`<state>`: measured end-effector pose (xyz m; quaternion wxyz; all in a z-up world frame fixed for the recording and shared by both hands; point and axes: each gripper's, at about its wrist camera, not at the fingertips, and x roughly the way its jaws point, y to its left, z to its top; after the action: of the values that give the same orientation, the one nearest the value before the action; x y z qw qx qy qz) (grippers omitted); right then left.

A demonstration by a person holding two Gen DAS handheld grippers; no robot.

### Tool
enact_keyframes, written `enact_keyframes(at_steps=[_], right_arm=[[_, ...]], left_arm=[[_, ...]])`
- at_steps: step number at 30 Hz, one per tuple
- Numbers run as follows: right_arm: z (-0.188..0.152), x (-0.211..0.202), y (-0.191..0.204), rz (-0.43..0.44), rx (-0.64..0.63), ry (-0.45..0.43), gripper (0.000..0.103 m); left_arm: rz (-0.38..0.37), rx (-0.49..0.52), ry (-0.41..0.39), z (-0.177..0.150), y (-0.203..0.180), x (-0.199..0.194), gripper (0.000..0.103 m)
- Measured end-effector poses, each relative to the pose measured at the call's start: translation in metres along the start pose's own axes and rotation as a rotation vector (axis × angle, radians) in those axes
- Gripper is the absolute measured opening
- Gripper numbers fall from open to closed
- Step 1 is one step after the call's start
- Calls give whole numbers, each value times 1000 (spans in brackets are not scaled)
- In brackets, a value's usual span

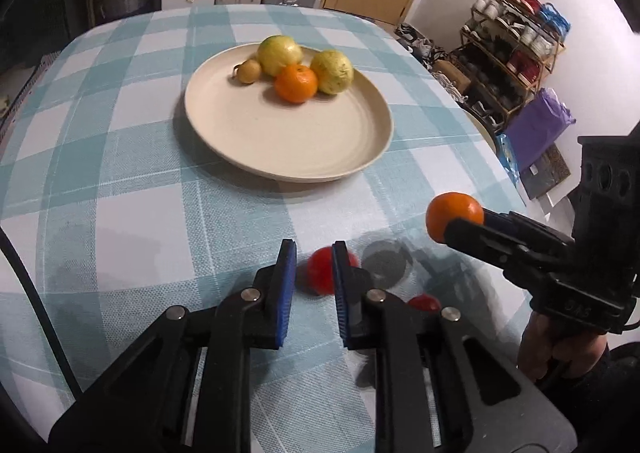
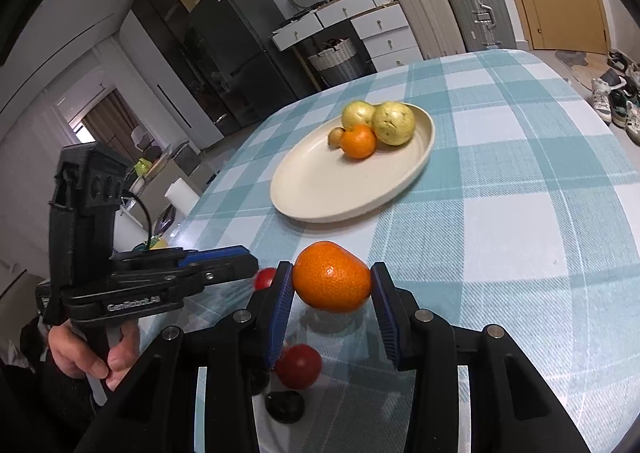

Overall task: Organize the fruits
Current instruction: 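Grasp the red tomato with the left gripper while the right gripper holds the mandarin, then carry the tomato and mandarin onto the cream plate and open both grippers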

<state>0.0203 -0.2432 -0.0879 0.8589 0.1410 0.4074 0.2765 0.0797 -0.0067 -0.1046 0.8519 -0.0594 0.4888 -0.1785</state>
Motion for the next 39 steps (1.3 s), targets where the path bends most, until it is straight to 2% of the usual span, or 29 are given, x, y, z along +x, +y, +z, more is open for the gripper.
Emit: enact_keyframes(at_steps=[11, 14, 16, 19, 22, 29, 31, 32, 33, 39], right_arm=[[0, 6, -9, -5, 26, 12, 40], [0, 5, -13, -6, 37, 8, 40], [-1, 4, -14, -6, 37, 8, 40], [-2, 3, -15, -5, 38, 8, 40], [-3, 3, -17, -3, 41, 8, 40], [-4, 3, -20, -1, 50, 7, 40], [-5, 4, -21, 1, 54, 10, 40], [-5, 4, -21, 1, 54, 11, 40], [-5, 4, -21, 1, 52, 12, 40], [-1, 6, -19, 2, 42, 12, 40]], left_arm=[[-45, -52, 15, 3, 5, 12, 17], [-76, -52, 18, 5, -1, 15, 29], [-102, -60, 24, 6, -3, 17, 30], [-89, -52, 39, 4, -6, 23, 38], [-61, -43, 58, 1, -8, 31, 38], [-32, -36, 40, 8, -8, 39, 37], [-28, -1, 60, 10, -14, 44, 34], [-23, 13, 71, 9, -16, 46, 27], [-18, 25, 74, 8, -17, 47, 27], [-45, 15, 74, 8, -14, 41, 27]])
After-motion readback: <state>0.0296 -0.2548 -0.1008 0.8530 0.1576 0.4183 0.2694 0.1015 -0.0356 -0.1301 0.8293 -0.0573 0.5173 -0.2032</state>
